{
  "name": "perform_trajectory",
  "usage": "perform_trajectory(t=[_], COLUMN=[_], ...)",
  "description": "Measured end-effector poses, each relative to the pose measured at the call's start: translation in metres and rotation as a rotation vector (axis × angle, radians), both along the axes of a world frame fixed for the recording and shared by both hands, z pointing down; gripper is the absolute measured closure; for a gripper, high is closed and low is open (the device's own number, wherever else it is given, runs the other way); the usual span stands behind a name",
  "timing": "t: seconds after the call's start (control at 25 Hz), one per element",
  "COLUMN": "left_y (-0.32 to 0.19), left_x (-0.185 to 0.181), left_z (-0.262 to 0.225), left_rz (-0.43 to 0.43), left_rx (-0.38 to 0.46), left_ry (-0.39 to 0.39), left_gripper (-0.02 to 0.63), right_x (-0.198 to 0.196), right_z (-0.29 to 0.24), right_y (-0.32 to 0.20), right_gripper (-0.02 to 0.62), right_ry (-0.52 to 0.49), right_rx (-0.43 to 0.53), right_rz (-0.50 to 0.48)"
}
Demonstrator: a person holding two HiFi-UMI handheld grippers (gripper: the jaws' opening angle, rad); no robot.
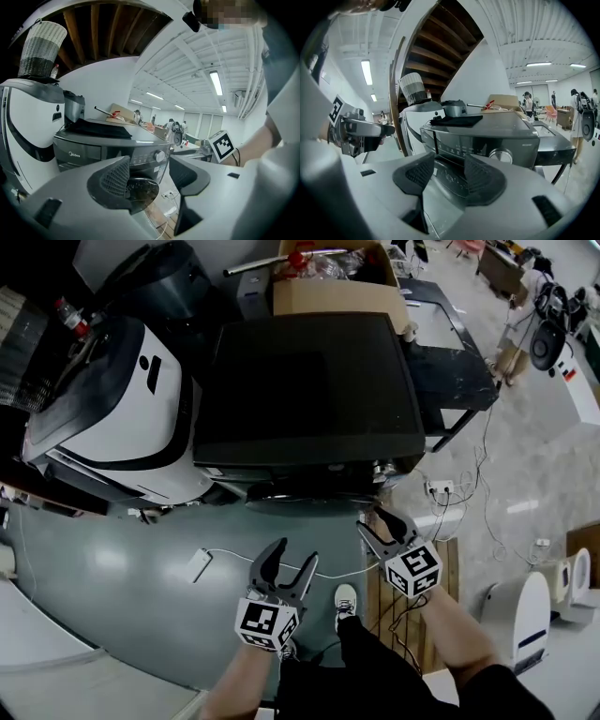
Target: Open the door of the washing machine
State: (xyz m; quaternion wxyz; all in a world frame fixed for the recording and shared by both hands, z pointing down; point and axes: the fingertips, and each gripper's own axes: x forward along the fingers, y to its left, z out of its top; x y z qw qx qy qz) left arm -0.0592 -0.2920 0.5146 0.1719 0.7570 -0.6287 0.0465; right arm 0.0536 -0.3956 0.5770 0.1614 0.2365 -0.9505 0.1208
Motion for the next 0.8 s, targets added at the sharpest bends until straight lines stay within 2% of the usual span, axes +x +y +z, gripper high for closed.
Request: perform_trajectory(t=[0.16, 0.8], left_y=[-0.010, -0.033], left_x=[0.001, -0.003], left_z=[0.017, 0.085], left_rz=[-0.016, -0.059], left_rx=[-0.023, -0.109], left_ry=[0.010, 0.029], left_gripper=[0.344, 0.344], right_x=[-0.001, -0.003], right_z=[0.040, 0.180], right_y=[-0.016, -0.068], right_gripper=[0.393, 0.393], right_ry=[0.070, 0.280], right_rx=[-0.019, -0.115], right_rz=[-0.030, -0.047])
